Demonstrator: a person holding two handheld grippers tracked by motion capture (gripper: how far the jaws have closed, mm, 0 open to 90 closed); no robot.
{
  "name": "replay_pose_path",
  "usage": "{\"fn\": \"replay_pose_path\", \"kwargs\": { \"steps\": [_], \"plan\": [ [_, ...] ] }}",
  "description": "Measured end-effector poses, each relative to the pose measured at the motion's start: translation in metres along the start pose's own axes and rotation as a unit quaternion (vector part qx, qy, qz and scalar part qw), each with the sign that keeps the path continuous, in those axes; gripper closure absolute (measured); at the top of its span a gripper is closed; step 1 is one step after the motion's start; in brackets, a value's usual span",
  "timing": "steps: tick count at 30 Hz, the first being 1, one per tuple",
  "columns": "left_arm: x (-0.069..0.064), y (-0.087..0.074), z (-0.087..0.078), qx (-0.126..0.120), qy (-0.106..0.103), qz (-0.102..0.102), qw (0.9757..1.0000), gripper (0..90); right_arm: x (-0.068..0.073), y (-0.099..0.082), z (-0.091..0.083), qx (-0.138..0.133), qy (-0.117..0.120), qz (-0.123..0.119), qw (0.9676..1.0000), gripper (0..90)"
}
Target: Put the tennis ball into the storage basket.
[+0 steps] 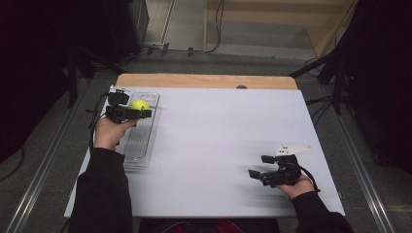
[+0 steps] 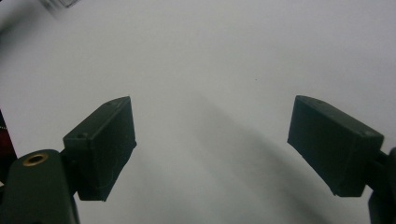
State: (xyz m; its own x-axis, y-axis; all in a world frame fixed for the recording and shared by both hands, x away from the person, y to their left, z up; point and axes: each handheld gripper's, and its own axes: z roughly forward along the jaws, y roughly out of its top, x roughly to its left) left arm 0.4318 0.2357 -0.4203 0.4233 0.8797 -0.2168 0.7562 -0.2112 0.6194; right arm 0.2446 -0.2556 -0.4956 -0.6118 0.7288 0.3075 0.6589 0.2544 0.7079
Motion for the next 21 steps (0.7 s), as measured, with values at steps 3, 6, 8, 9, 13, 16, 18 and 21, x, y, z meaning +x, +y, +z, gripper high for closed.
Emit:
{"fn": "replay_pose_path", "kwargs": {
  "steps": [3, 6, 8, 9, 13, 16, 18, 21],
  "plan": [
    [0.002, 0.000, 0.001, 0.001, -0.004, -0.009, 0.9999, 23.9, 0.001, 0.000, 0.000, 0.001, 0.001, -0.001, 1.0000, 13.3],
    [0.003, 0.003, -0.005, -0.021, -0.020, -0.028, 0.9992, 13.8, 0.002, 0.000, 0.000, 0.001, 0.000, -0.002, 1.0000, 13.3],
    [0.002, 0.004, -0.008, -0.025, -0.020, -0.025, 0.9992, 13.8, 0.001, 0.000, 0.000, 0.002, 0.000, -0.003, 1.0000, 13.3],
    [0.000, 0.005, -0.009, -0.023, -0.020, -0.021, 0.9993, 13.8, 0.001, -0.001, 0.000, 0.001, 0.001, -0.002, 1.0000, 13.3],
    [-0.006, 0.008, -0.012, -0.021, -0.021, -0.014, 0.9995, 14.2, 0.001, -0.001, 0.000, 0.001, 0.001, -0.001, 1.0000, 13.3],
    [-0.013, 0.010, -0.013, -0.028, -0.045, -0.003, 0.9986, 14.2, 0.001, -0.001, -0.001, 0.001, 0.000, 0.000, 1.0000, 13.3],
    [-0.019, 0.012, -0.013, -0.028, -0.056, 0.007, 0.9980, 14.6, 0.001, -0.001, -0.002, -0.001, -0.001, 0.000, 1.0000, 13.3],
    [-0.028, 0.014, -0.014, -0.025, -0.064, 0.019, 0.9974, 14.6, 0.001, -0.002, -0.001, 0.001, -0.001, -0.001, 1.0000, 13.3]
  ]
}}
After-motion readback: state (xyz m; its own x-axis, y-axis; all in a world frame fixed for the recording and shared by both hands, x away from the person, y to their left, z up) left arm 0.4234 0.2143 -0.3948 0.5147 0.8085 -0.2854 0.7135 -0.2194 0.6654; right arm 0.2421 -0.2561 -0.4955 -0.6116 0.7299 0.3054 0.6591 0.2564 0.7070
